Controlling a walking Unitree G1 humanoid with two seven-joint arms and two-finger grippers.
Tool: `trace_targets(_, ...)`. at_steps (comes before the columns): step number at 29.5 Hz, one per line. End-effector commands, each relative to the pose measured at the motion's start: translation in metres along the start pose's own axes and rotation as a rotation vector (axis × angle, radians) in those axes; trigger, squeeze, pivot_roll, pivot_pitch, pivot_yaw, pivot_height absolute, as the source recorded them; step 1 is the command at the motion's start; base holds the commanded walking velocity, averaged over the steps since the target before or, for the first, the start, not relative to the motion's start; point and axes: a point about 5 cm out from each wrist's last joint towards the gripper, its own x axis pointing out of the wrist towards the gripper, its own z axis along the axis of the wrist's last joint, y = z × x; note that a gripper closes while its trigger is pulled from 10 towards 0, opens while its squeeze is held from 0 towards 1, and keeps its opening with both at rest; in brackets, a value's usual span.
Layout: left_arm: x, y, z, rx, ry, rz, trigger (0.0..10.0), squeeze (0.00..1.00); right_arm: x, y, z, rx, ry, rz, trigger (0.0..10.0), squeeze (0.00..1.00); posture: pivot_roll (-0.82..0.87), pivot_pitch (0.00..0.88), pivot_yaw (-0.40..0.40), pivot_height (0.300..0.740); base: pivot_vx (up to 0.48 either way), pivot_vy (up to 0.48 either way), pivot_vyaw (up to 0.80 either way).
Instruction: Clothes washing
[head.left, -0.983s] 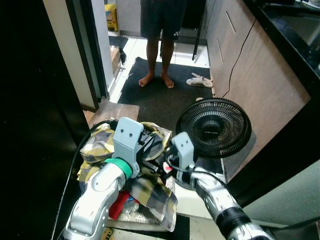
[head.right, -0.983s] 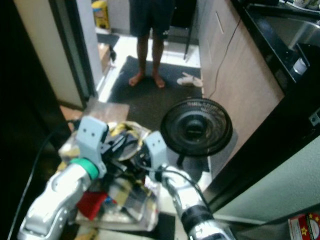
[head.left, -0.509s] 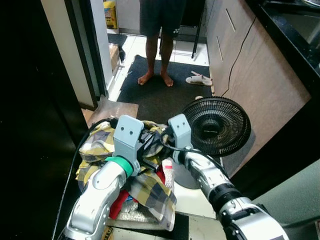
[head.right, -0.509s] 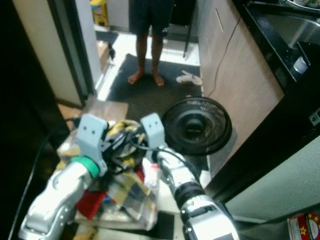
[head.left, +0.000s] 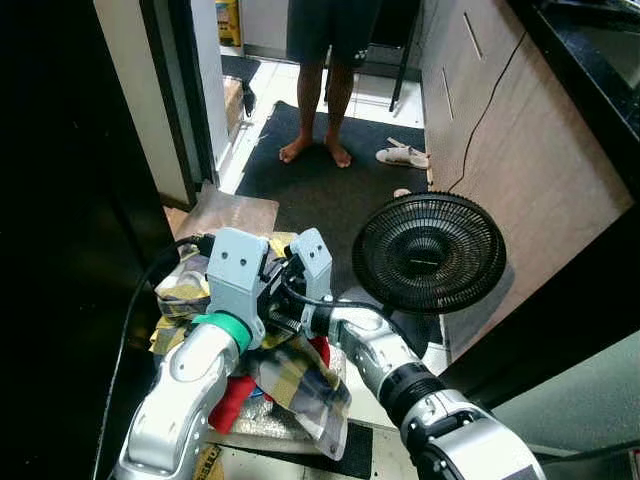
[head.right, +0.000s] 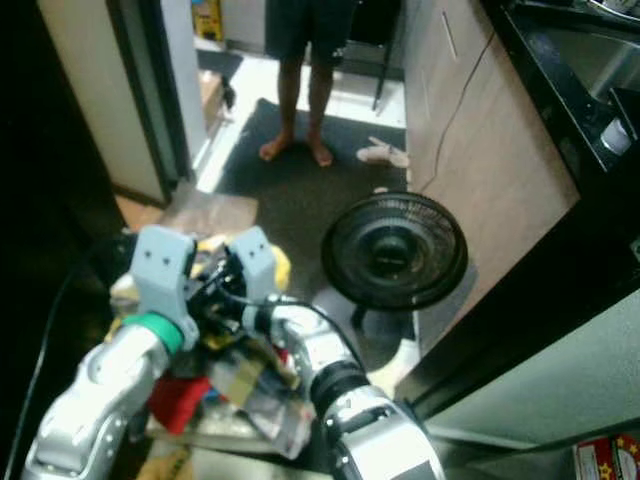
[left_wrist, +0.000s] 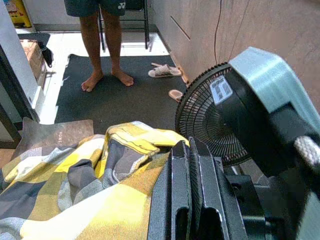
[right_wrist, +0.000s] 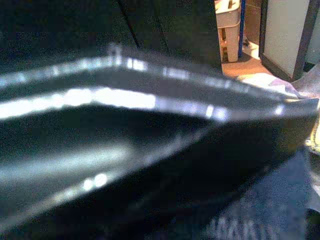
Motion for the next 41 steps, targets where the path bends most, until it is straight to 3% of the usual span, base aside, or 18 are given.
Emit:
trace_targets(1, 0.000, -0.003, -0.002, 0.000, 0.012, -0.004, 10.0, 0.00, 0.010, 0.020, -0.014, 0.009, 0.035, 0.051, 10.0, 0.00, 0.15, 0.193, -0.036, 0.740, 0.000, 0.000, 0.00)
trace_targets(2, 0.001, -0.003, -0.002, 0.000, 0.011, -0.004, 10.0, 0.00, 0.009, 0.019, -0.016, 0.010, 0.042, 0.041, 8.5, 0.00, 0.15, 0.189, -0.034, 0.740, 0.000, 0.000, 0.00)
trace_targets(3, 0.001, -0.003, -0.002, 0.000, 0.011, -0.004, 10.0, 0.00, 0.009, 0.019, -0.016, 0.010, 0.042, 0.041, 8.5, 0.00, 0.15, 0.189, -0.034, 0.740, 0.000, 0.000, 0.00)
trace_targets(4, 0.001, -0.003, -0.002, 0.001, 0.011, -0.004, 10.0, 0.00, 0.007, 0.017, -0.017, 0.013, 0.042, 0.032, 4.0, 0.00, 0.15, 0.186, -0.032, 0.740, 0.000, 0.000, 0.00)
trace_targets(6, 0.002, -0.003, -0.001, 0.001, 0.011, -0.004, 10.0, 0.00, 0.005, 0.015, -0.018, 0.016, 0.040, 0.026, 4.0, 0.00, 0.15, 0.186, -0.032, 0.740, 0.000, 0.000, 0.00)
trace_targets(7, 0.002, -0.003, -0.001, 0.001, 0.011, -0.004, 10.0, 0.00, 0.004, 0.015, -0.018, 0.020, 0.039, 0.026, 0.0, 0.00, 0.15, 0.186, -0.032, 0.740, 0.000, 0.000, 0.00)
trace_targets(24, 0.006, -0.002, 0.000, -0.001, 0.003, -0.004, 10.0, 0.00, -0.006, -0.004, -0.005, -0.004, -0.061, -0.081, 0.0, 0.00, 0.12, 0.181, -0.021, 0.740, 0.000, 0.000, 0.00)
trace_targets(38, 0.003, -0.001, 0.000, -0.002, 0.002, 0.001, 10.0, 0.00, -0.025, -0.019, 0.029, -0.051, -0.281, -0.141, 0.0, 0.00, 0.11, 0.172, -0.013, 0.740, 0.000, 0.000, 0.00)
trace_targets(39, 0.003, -0.001, 0.001, -0.001, 0.001, 0.000, 10.0, 0.00, -0.029, -0.020, 0.033, -0.064, -0.308, -0.147, 2.7, 0.00, 0.11, 0.169, -0.010, 0.740, 0.000, 0.000, 0.00)
trace_targets(40, 0.002, -0.001, 0.001, -0.002, 0.000, -0.005, 10.0, 0.00, -0.034, -0.019, 0.038, -0.073, -0.329, -0.153, 7.5, 0.00, 0.11, 0.168, -0.009, 0.740, 0.000, 0.000, 0.00)
trace_targets(41, 0.001, -0.003, 0.001, -0.005, 0.001, -0.020, 10.0, 0.00, -0.041, -0.019, 0.042, -0.080, -0.361, -0.167, 10.0, 0.00, 0.10, 0.165, -0.005, 0.740, 0.000, 0.000, 0.00)
